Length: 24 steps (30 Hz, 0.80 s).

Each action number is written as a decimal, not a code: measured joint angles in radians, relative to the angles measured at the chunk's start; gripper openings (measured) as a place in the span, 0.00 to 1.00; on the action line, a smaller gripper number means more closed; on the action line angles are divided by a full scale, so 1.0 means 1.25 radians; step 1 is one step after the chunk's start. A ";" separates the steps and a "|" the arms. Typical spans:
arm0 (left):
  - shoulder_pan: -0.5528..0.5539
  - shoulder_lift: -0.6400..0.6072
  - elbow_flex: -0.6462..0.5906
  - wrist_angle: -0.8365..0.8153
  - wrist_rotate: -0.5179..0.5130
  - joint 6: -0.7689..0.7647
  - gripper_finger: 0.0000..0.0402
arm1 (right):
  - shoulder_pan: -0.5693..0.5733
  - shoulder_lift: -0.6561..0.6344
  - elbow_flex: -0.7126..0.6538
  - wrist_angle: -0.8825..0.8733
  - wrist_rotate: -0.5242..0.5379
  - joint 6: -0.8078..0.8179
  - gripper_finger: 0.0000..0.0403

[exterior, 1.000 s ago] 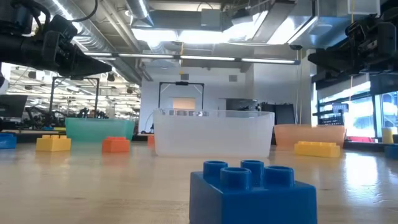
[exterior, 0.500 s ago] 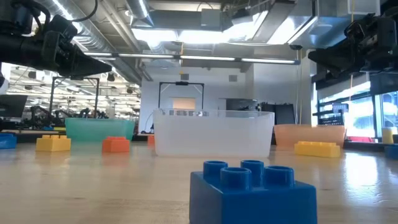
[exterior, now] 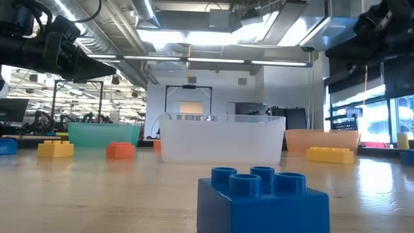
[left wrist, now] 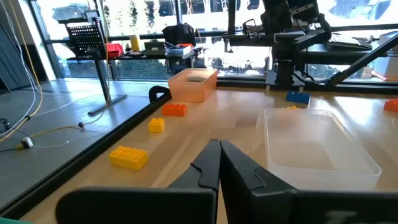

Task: Sort & place blocks by color
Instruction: Put the bottom right yellow game piece into the orange bin

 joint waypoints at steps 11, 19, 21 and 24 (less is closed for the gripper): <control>0.000 0.000 0.000 0.000 0.000 0.000 0.00 | 0.071 0.363 0.358 -0.423 0.058 0.079 0.00; 0.000 0.000 0.000 0.000 0.000 0.000 0.00 | 0.153 0.604 0.552 -0.723 0.056 0.187 0.00; 0.000 0.000 0.000 0.000 0.000 0.000 0.00 | 0.155 0.646 0.571 -0.726 0.050 0.211 0.00; 0.000 0.000 0.000 0.000 0.000 0.000 0.00 | 0.154 0.694 0.583 -0.725 0.024 0.236 0.02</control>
